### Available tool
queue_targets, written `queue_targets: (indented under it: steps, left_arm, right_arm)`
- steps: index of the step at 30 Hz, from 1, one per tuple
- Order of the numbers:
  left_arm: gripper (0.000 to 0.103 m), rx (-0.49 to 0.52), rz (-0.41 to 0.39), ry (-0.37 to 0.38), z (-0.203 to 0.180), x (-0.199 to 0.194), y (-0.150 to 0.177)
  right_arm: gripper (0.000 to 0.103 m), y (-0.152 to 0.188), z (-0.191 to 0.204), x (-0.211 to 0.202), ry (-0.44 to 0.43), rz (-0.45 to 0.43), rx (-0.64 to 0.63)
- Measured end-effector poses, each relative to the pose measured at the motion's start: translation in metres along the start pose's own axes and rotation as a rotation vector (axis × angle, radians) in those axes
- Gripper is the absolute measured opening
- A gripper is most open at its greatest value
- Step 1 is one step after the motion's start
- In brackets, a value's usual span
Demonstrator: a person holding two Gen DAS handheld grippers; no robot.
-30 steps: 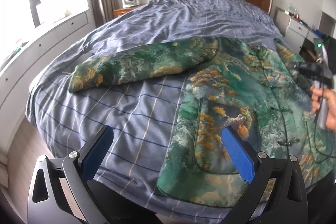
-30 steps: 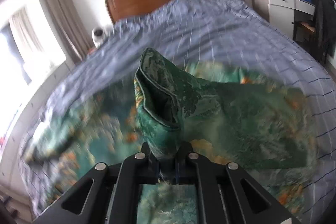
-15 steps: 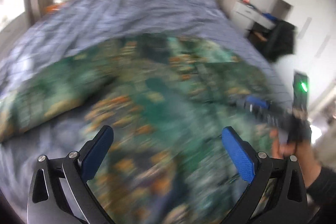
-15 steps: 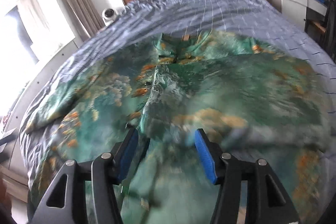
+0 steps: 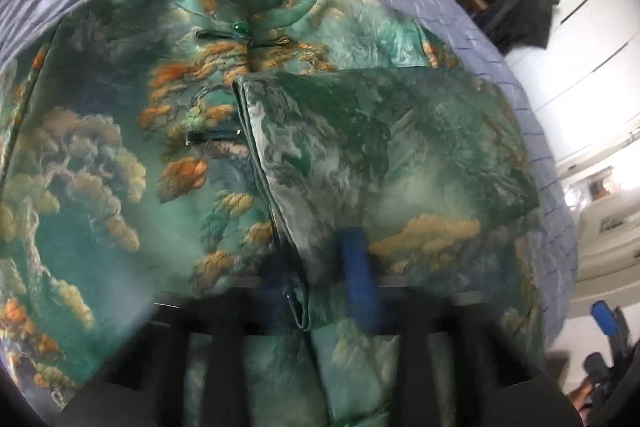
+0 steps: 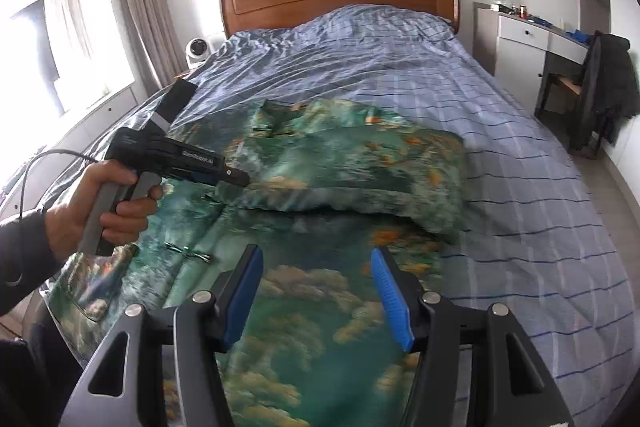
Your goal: Fold large clothes
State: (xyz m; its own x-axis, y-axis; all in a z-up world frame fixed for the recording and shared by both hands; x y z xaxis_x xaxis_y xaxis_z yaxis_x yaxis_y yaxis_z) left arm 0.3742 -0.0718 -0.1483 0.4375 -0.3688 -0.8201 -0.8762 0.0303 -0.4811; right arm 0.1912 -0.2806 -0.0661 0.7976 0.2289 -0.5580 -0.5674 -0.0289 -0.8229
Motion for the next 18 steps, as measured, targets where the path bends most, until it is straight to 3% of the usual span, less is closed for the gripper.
queue_targets:
  steps: [5,8,13,18]
  left_arm:
    - [0.010,0.002,-0.108,-0.010,0.008,-0.028,-0.018]
    - [0.010,-0.021,-0.122,-0.043,0.022,-0.032,-0.021]
    - [0.011,-0.018,-0.085,-0.071,0.029,-0.011,-0.011]
    - [0.011,0.013,-0.092,-0.106,0.023,-0.006,-0.006]
  right_arm:
    - [0.058,-0.009,-0.042,0.005,0.051,0.008,0.049]
    - [0.058,-0.025,-0.083,0.023,0.099,0.010,0.127]
    - [0.058,-0.062,-0.118,0.087,0.089,0.060,0.160]
    - [0.058,-0.087,-0.119,0.165,0.056,0.138,0.115]
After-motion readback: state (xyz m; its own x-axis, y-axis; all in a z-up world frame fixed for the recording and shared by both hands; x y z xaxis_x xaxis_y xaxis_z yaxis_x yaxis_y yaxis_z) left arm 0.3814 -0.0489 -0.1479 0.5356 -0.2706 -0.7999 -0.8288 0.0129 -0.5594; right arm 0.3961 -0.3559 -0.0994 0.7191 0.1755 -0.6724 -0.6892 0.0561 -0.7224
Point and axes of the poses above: each gripper's, at about its wrist camera, not at the fingertips, and x roughly the way its jaws point, z to its left, y to its underside, the point moved 1 cm from there along x, roughly the way its jaws point, and after that the axes turned 8 degrees about -z, right-handed, at the moved point
